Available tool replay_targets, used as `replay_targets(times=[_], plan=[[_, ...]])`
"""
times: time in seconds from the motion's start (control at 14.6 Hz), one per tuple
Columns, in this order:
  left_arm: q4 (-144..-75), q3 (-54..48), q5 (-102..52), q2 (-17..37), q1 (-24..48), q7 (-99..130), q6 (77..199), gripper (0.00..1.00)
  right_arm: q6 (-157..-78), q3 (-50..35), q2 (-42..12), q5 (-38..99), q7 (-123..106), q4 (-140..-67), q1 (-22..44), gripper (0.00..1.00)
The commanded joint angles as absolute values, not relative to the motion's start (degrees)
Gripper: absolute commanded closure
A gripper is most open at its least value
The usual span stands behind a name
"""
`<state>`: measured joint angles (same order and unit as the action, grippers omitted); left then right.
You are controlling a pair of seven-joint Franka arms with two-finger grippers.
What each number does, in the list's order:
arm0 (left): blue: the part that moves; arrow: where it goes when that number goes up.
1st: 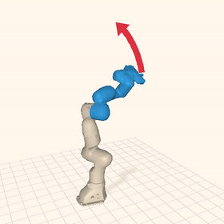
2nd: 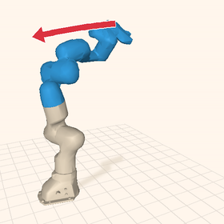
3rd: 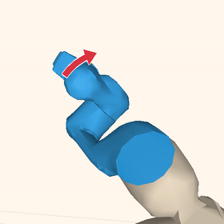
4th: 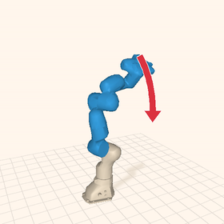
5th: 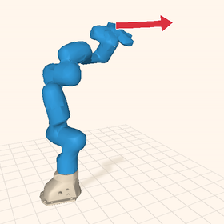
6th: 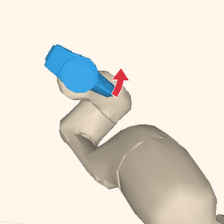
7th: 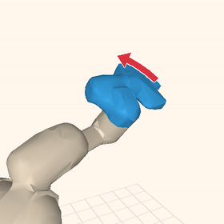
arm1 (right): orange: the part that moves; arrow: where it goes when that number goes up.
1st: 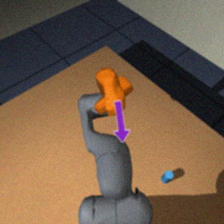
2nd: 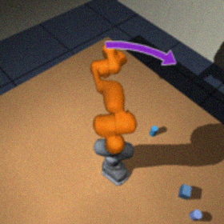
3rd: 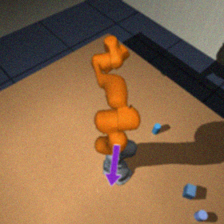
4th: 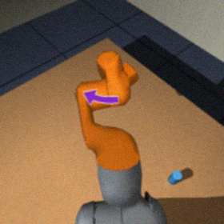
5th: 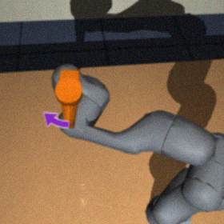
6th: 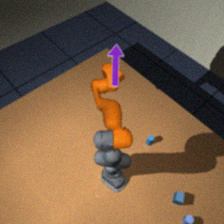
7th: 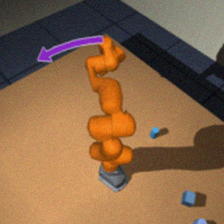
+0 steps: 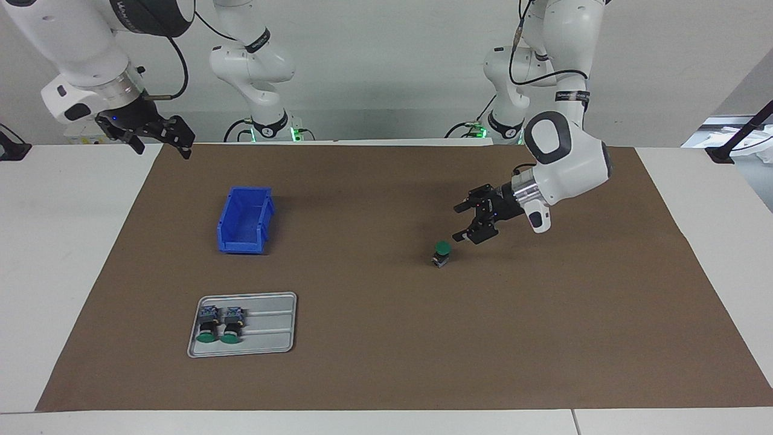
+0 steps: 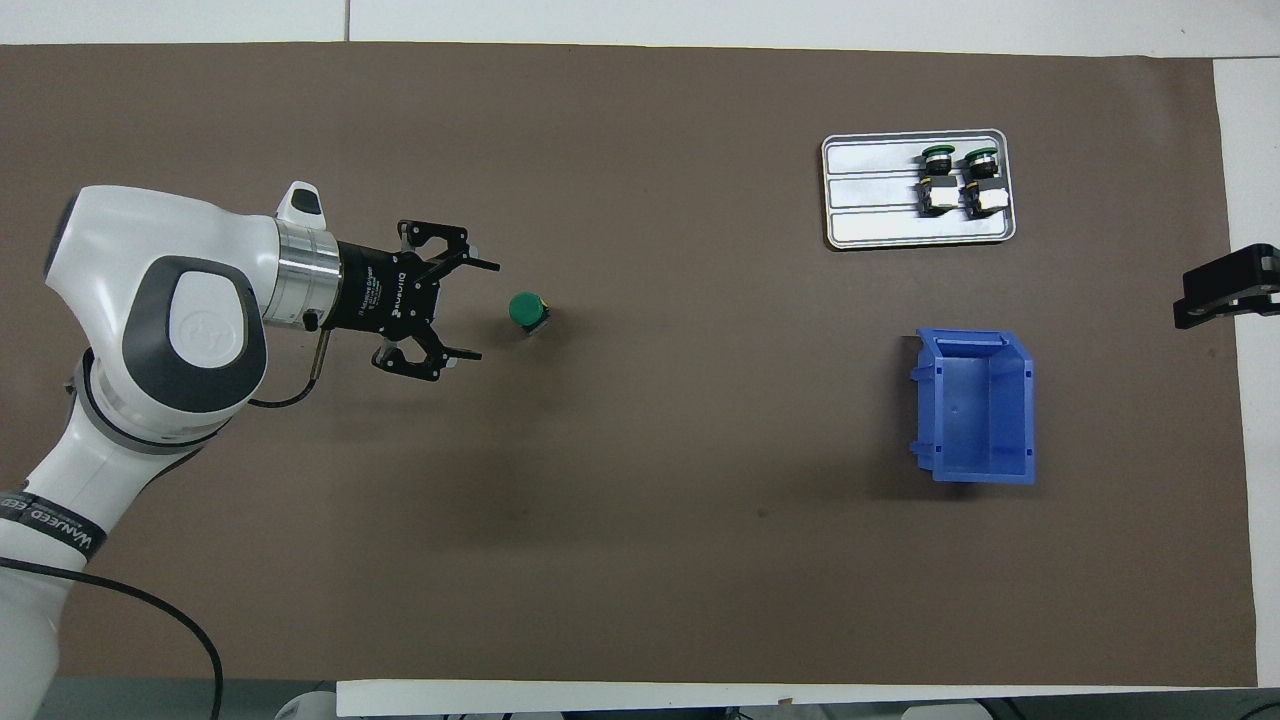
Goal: Place and press button with both arms
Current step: 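Raise the left gripper away from the green button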
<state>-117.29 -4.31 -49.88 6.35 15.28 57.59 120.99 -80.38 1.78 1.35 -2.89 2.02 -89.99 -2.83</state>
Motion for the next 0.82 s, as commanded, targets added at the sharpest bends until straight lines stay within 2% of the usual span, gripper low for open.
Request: replay_targets(times=[0.0,0.48,0.75], plan=[[-115.32,-4.22,-43.09,5.89,15.38,58.89,120.42,0.00,-80.59,1.58,2.11,-3.08,0.70,-90.97,-3.16,0.01],[-107.94,-4.31,-26.83,6.68,16.17,58.36,114.79,0.00,-80.51,1.67,2.11,-2.99,0.70,-90.97,-3.16,0.01],[-106.52,-4.66,-12.41,6.24,19.50,57.31,114.70,0.00,-80.60,1.58,2.11,-2.99,0.70,-90.97,-3.16,0.01]])
